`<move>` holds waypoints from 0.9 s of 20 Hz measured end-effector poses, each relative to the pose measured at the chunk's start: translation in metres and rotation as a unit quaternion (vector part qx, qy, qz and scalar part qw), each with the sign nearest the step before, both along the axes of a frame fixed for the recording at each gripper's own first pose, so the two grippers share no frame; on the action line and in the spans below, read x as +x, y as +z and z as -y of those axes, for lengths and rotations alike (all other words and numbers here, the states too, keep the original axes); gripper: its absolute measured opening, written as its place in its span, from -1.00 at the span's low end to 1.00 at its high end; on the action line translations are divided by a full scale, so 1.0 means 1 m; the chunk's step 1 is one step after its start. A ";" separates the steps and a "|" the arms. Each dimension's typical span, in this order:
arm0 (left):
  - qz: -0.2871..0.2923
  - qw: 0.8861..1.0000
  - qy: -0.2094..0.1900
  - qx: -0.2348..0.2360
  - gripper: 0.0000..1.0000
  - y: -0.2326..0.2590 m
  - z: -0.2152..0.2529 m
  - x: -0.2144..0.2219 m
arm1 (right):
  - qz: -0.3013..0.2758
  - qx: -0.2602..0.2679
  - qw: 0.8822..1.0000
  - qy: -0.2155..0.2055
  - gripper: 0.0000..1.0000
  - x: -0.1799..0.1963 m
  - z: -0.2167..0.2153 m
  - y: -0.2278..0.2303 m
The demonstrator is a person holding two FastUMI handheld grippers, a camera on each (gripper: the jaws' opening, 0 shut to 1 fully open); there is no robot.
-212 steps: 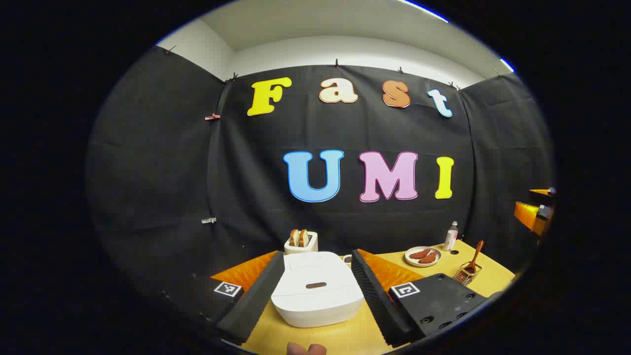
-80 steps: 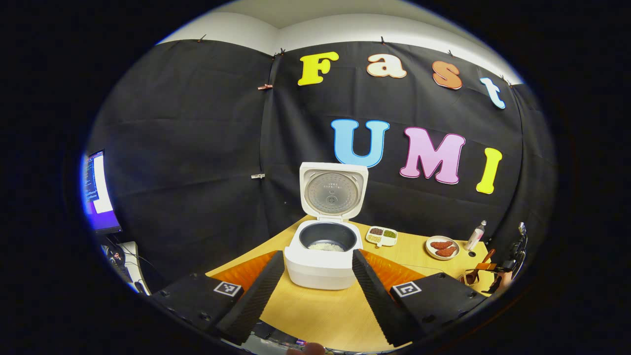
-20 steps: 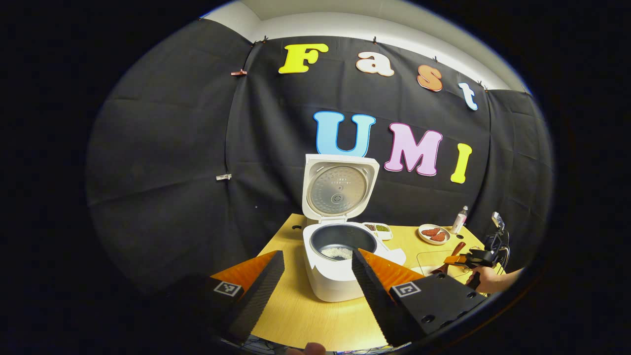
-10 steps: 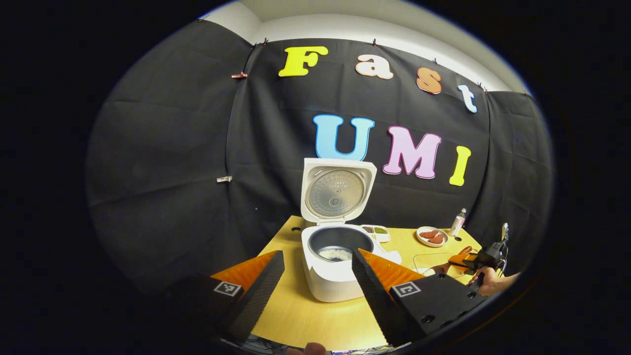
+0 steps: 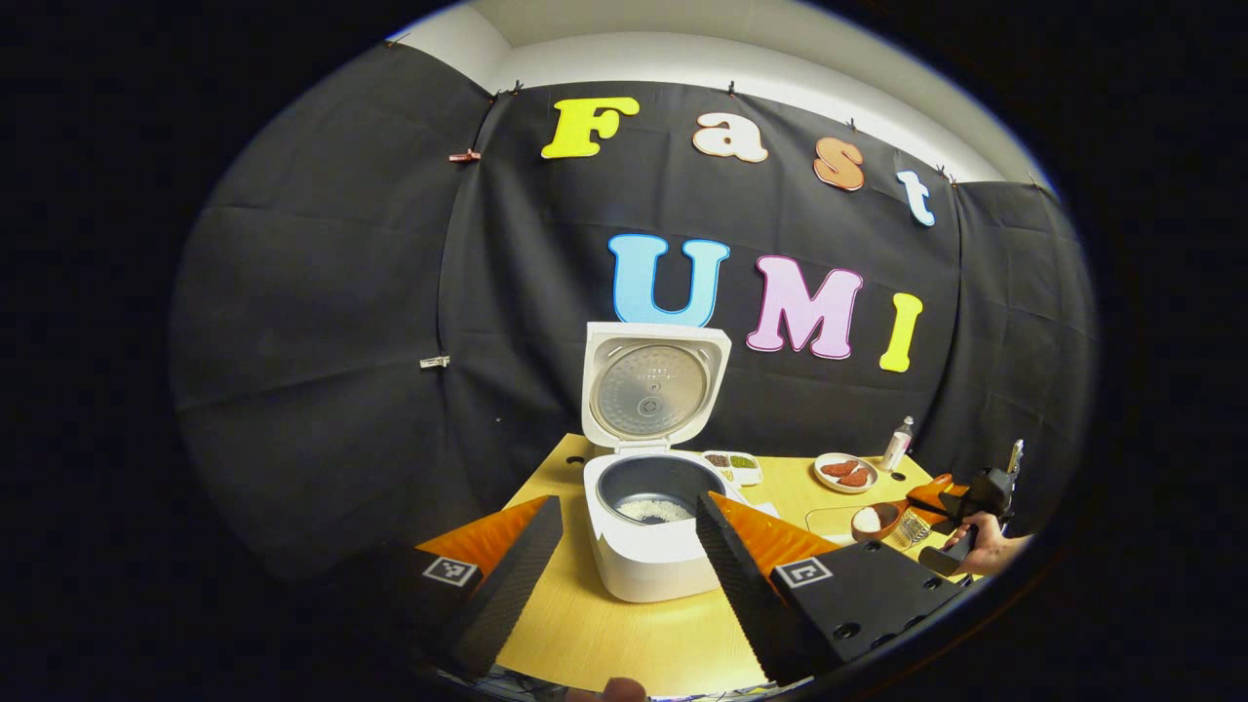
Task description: Close the left gripper, press the button to open the rice cooker; take a wooden spoon from the chopstick holder with the right hand, scoop a spoonful of rice and pour it into the rice cooker, then put the wooden spoon back into the chopstick holder.
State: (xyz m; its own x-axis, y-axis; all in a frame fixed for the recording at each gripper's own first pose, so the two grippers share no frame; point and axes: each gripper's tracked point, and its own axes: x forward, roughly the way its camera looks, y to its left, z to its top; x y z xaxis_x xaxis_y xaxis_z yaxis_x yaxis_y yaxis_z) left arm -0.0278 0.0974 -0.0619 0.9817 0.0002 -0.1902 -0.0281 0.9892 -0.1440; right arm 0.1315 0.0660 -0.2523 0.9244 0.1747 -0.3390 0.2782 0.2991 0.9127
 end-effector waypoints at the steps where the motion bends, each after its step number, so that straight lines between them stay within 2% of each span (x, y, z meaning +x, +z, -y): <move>1: 0.000 1.000 0.001 -0.003 0.90 0.000 -0.001 0.002 | 0.002 -0.002 1.000 0.001 -0.81 0.001 -0.001 0.008; 6: 0.011 1.000 -0.003 0.004 0.90 0.003 0.003 0.009 | 0.035 -0.014 0.999 0.018 -0.81 0.005 -0.028 0.069; 10: 0.015 1.000 -0.014 0.002 0.90 0.003 0.004 0.015 | 0.068 -0.003 0.997 0.040 -0.81 0.015 -0.077 0.125; 14: 0.011 1.000 -0.012 -0.005 0.90 -0.005 -0.004 0.017 | 0.086 0.028 0.994 0.068 -0.81 0.025 -0.139 0.158; 18: 0.003 1.000 -0.016 -0.006 0.90 -0.012 -0.014 0.019 | 0.091 0.010 0.992 0.091 -0.81 0.036 -0.193 0.168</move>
State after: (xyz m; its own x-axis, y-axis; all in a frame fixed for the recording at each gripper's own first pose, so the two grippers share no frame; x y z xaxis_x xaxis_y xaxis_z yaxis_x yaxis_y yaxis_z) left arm -0.0089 0.1113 -0.0743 0.9823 -0.0344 -0.1843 0.0051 0.9876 -0.1567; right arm 0.1679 0.2586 -0.0841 0.9225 0.3495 -0.1640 0.0511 0.3106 0.9492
